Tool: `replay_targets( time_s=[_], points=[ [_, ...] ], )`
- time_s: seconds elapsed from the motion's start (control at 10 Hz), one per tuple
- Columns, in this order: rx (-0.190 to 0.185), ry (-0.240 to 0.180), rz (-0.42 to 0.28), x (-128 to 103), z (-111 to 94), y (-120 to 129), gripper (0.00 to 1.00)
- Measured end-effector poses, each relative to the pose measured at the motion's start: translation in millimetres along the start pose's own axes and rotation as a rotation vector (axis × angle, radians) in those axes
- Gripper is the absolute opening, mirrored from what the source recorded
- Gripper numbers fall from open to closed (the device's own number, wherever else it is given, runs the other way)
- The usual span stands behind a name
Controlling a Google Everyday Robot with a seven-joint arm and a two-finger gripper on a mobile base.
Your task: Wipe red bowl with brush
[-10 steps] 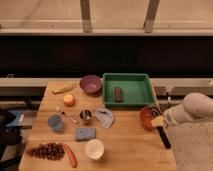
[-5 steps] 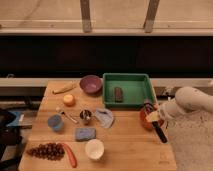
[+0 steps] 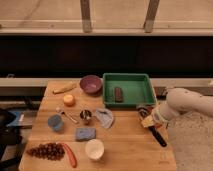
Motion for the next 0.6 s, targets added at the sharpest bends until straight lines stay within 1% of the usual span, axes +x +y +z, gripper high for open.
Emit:
replay_targets(
  time_s=[0.2,0.4,0.5,0.6],
  points=[
    [0.009,0.072,0.029,28.7,2.9,-9.2,0.00],
    [0.022,0.137,0.077,55.2,6.7,-25.8,0.00],
    [0.034,0.152,0.102,62.2,6.5,-34.7,0.00],
    [0.046,0.154,0.117,60.4,4.8,-41.6,0.00]
  ],
)
